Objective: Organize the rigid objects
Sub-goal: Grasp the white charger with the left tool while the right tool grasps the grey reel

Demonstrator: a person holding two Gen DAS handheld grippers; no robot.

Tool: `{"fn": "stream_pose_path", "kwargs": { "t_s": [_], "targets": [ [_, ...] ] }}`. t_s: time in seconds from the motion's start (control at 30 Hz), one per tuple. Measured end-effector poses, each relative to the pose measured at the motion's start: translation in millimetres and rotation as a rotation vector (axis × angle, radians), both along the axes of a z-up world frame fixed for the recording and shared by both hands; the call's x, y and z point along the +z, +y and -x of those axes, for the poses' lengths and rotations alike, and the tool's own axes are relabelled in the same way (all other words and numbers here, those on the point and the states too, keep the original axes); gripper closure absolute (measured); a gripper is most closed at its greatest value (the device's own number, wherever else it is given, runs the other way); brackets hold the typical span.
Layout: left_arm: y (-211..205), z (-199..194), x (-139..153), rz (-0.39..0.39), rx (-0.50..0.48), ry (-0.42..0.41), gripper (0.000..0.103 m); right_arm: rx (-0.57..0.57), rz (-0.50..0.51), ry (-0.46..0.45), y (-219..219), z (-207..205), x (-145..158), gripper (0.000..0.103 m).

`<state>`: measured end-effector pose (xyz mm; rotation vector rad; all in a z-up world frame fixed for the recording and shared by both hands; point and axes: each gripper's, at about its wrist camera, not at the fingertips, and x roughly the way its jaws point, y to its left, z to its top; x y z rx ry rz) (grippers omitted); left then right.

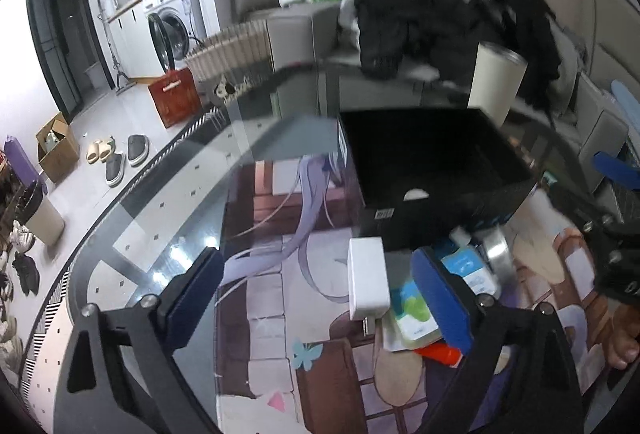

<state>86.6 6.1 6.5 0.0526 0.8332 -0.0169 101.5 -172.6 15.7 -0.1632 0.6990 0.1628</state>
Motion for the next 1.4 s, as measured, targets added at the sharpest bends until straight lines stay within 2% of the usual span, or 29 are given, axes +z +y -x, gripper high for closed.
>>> {"fn": "stream_pose_path", "kwargs": {
  "t_s": [0.07, 0.17, 0.27, 0.73, 0.77, 0.8, 0.9, 1.03, 1.13, 1.2, 1.27, 1.4],
  "targets": [
    [-4, -3, -5, -0.02, -0.012, 0.025, 0.009, 0.013, 0.012, 0.053, 3, -9, -15, 0.012],
    [-5, -9, -13, -0.002, -0.022, 0.066, 0.009, 0.037, 0.044, 0.101, 10, -20, -34, 0.015],
    [-7, -14, -19, 0.006, -0.033, 0.099, 0.026, 0.056, 0.059, 0.142, 14, -24, -49, 0.023],
    [-9, -27, -36, 0.016, -0.048, 0.172, 0.032, 0.122, 0.101, 0.216, 33, -28, -74, 0.028],
    [-9, -27, -37, 0.02, -0.049, 0.179, 0.034, 0.124, 0.102, 0.219, 33, -28, -74, 0.029],
    [-9, -28, -38, 0.021, -0.05, 0.183, 0.043, 0.124, 0.106, 0.222, 33, -30, -75, 0.029],
    [-9, -29, -41, 0.026, -0.052, 0.193, 0.047, 0.126, 0.105, 0.231, 33, -32, -77, 0.034],
    [-9, -31, -45, 0.044, -0.065, 0.219, 0.057, 0.131, 0.094, 0.256, 28, -33, -80, 0.051],
    [-8, -32, -50, 0.058, -0.076, 0.244, 0.068, 0.134, 0.077, 0.281, 24, -34, -80, 0.062],
    [-9, -31, -52, 0.057, -0.083, 0.249, 0.08, 0.134, 0.06, 0.294, 20, -33, -80, 0.066],
    [-10, -31, -53, 0.053, -0.089, 0.25, 0.082, 0.137, 0.045, 0.29, 17, -31, -78, 0.07],
    [-9, -30, -53, 0.055, -0.093, 0.253, 0.082, 0.133, 0.01, 0.3, 8, -27, -74, 0.072]
  ]
}}
